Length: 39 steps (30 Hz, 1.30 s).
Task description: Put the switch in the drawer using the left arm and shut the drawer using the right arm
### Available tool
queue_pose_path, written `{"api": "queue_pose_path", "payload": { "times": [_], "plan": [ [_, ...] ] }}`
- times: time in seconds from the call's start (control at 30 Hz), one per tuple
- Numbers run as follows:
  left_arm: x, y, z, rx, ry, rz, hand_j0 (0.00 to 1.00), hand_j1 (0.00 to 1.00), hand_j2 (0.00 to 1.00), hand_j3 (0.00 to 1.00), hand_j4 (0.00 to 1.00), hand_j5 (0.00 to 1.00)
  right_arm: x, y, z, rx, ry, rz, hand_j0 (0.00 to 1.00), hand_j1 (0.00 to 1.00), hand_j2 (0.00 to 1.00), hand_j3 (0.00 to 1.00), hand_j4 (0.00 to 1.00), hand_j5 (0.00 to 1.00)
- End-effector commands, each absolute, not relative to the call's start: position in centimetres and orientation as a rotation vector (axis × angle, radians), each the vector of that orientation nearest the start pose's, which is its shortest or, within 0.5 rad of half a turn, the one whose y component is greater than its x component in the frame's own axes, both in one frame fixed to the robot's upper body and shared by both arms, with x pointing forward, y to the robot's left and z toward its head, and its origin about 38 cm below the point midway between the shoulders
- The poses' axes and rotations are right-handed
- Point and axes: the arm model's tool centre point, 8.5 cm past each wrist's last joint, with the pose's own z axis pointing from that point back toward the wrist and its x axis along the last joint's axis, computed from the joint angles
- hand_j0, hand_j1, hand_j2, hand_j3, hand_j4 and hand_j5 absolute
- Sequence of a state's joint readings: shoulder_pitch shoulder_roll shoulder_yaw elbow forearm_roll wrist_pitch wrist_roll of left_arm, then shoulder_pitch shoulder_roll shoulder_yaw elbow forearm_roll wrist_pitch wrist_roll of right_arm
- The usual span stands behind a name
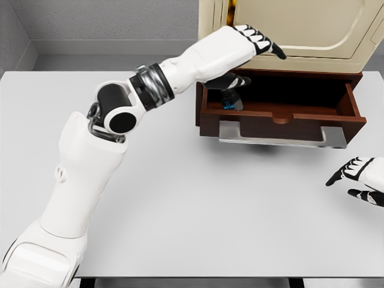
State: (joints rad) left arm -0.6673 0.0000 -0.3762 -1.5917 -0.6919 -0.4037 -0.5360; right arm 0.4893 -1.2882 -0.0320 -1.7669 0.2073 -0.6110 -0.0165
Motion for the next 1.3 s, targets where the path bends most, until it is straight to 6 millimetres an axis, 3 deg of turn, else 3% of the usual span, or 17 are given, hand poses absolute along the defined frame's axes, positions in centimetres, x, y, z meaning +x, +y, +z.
{"api": "queue_pose_path", "payload": {
  "times": [0.0, 0.2, 0.27, 0.33, 0.43, 0.5, 0.6, 0.67, 0.77, 0.87, 0.97, 1.03, 1.07, 1.13, 1.27],
  "plan": [
    [42.9, 3.7, 31.3, -0.417, 2.745, 2.151, 0.78, 0.78, 0.78, 0.78, 0.78, 0.78, 27.1, -42.0, 19.7, -0.36, -1.472, 1.732, 0.63, 0.63, 0.63, 0.63, 0.63, 0.63],
    [41.5, 3.3, 32.0, -0.404, 2.728, 2.104, 0.81, 0.81, 0.81, 0.81, 0.81, 0.81, 27.1, -42.0, 19.7, -0.36, -1.472, 1.732, 0.63, 0.63, 0.63, 0.63, 0.63, 0.63],
    [40.6, 3.3, 32.6, -0.39, 2.73, 2.056, 0.86, 0.86, 0.86, 0.86, 0.86, 0.86, 27.1, -42.0, 19.7, -0.359, -1.473, 1.732, 0.63, 0.63, 0.63, 0.63, 0.63, 0.63],
    [38.5, 3.6, 33.9, -0.259, 2.702, 1.92, 0.9, 0.9, 0.9, 0.9, 0.9, 0.9, 27.1, -42.0, 19.7, -0.36, -1.472, 1.732, 0.63, 0.63, 0.63, 0.63, 0.63, 0.63],
    [37.4, 7.6, 33.9, -0.137, 2.68, 1.892, 1.0, 1.0, 1.0, 1.0, 1.0, 1.0, 27.2, -42.0, 19.8, -0.366, -1.477, 1.731, 0.63, 0.63, 0.63, 0.63, 0.63, 0.63],
    [37.1, 9.9, 34.1, -0.056, 2.671, 1.842, 1.0, 1.0, 1.0, 1.0, 1.0, 1.0, 27.4, -42.0, 20.0, -0.373, -1.485, 1.729, 0.63, 0.63, 0.63, 0.63, 0.63, 0.63],
    [37.2, 15.2, 33.4, 0.113, 2.772, 1.86, 1.0, 1.0, 1.0, 1.0, 1.0, 1.0, 27.2, -41.9, 19.8, -0.372, -1.494, 1.712, 0.63, 0.63, 0.63, 0.63, 0.63, 0.63],
    [37.2, 20.4, 33.2, 0.144, 2.904, 1.831, 1.0, 1.0, 1.0, 1.0, 1.0, 1.0, 27.2, -41.9, 19.7, -0.373, -1.503, 1.7, 0.63, 0.63, 0.63, 0.63, 0.63, 0.63],
    [36.2, 27.0, 30.0, 0.019, 3.06, 1.918, 1.0, 1.0, 1.0, 1.0, 1.0, 1.0, 27.1, -41.8, 19.5, -0.363, -1.503, 1.69, 0.63, 0.63, 0.63, 0.63, 0.63, 0.63],
    [35.9, 33.9, 26.4, -0.233, 3.27, 1.94, 1.0, 1.0, 1.0, 1.0, 1.0, 1.0, 27.0, -41.7, 19.3, -0.36, -1.509, 1.678, 0.63, 0.63, 0.63, 0.63, 0.63, 0.63],
    [36.9, 38.3, 19.6, -0.452, 3.342, 2.242, 1.0, 1.0, 1.0, 1.0, 1.0, 1.0, 27.0, -41.6, 19.2, -0.363, -1.523, 1.663, 0.63, 0.63, 0.63, 0.63, 0.63, 0.63],
    [37.1, 40.9, 16.5, -0.488, 3.462, 2.283, 1.0, 1.0, 1.0, 1.0, 1.0, 1.0, 27.2, -41.4, 19.2, -0.377, -1.553, 1.638, 0.63, 0.63, 0.63, 0.63, 0.63, 0.63],
    [37.1, 41.3, 16.0, -0.489, 3.5, 2.264, 1.0, 1.0, 1.0, 1.0, 1.0, 1.0, 27.3, -41.3, 19.3, -0.383, -1.563, 1.631, 0.63, 0.63, 0.63, 0.63, 0.63, 0.63],
    [37.3, 39.5, 14.8, -0.393, 3.593, 2.132, 1.0, 1.0, 1.0, 1.0, 1.0, 1.0, 27.3, -41.3, 19.1, -0.383, -1.569, 1.621, 0.63, 0.63, 0.63, 0.63, 0.63, 0.63],
    [37.3, 38.9, 14.7, -0.365, 3.601, 2.11, 1.0, 1.0, 1.0, 1.0, 1.0, 1.0, 27.2, -41.2, 18.9, -0.378, -1.572, 1.611, 0.63, 0.63, 0.63, 0.63, 0.63, 0.63]
  ]
}}
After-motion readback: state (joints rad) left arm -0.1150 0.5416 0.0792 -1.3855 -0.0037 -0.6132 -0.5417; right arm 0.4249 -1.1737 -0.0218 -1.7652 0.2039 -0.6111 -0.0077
